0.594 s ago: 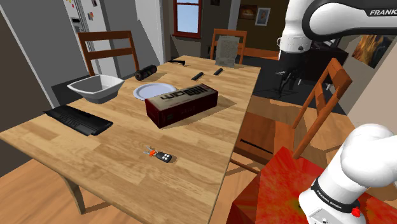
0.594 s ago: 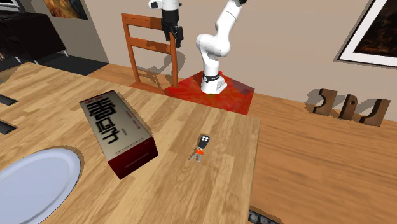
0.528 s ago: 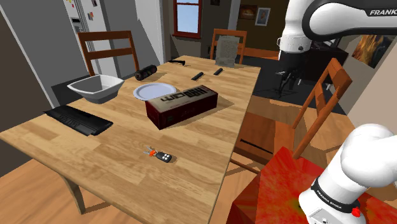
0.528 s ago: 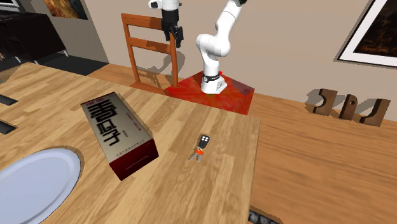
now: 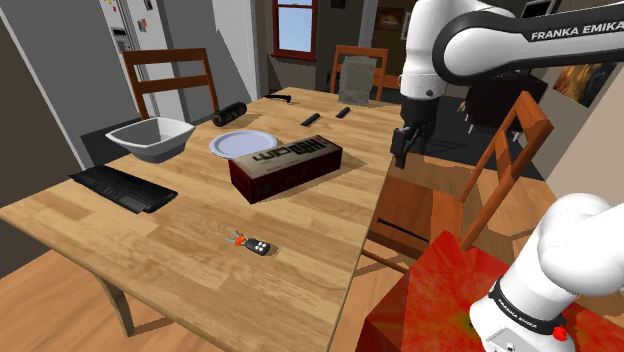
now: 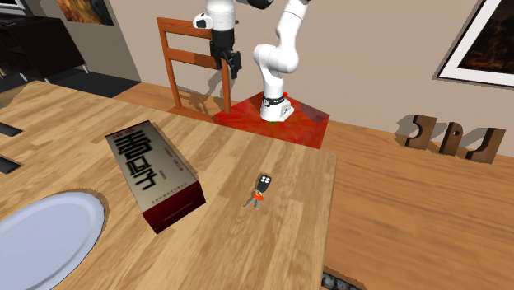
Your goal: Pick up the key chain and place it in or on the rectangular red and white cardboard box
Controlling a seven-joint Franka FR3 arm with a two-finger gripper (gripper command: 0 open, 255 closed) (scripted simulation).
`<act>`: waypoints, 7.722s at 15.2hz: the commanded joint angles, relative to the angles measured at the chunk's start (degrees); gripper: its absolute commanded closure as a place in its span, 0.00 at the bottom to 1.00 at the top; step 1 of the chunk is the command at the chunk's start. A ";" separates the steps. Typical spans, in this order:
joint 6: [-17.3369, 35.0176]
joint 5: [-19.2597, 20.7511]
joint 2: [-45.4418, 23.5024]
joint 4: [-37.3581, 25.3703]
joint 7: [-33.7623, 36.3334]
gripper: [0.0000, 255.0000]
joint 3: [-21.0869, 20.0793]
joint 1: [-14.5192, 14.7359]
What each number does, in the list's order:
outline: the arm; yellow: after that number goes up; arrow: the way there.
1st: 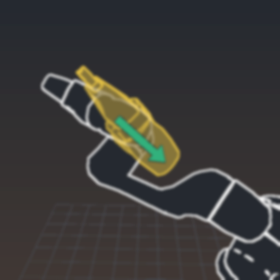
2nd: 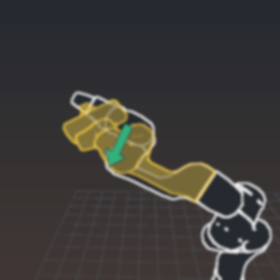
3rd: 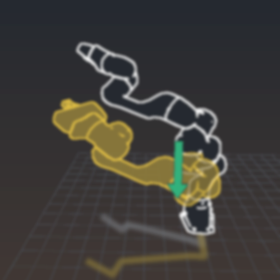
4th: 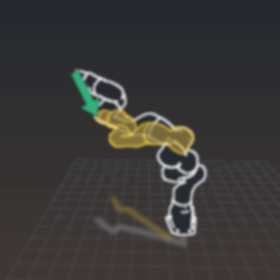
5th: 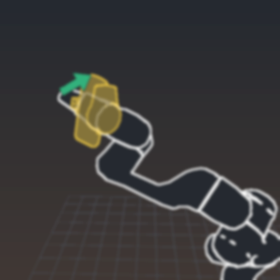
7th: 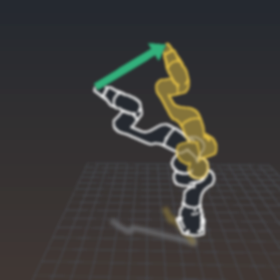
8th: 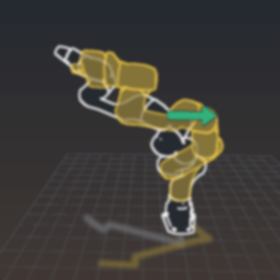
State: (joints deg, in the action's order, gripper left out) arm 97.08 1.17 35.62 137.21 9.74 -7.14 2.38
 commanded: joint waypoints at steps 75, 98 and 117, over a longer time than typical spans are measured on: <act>10.03 8.94 -61.94 -51.73 24.00 1.00 -16.71 16.53; -1.73 7.63 -60.54 -62.57 15.11 1.00 -15.01 11.21; -13.71 9.91 -78.38 -93.13 -6.18 1.00 -8.50 0.61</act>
State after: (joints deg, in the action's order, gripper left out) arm 84.85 10.89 -40.93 47.33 5.01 -16.04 3.57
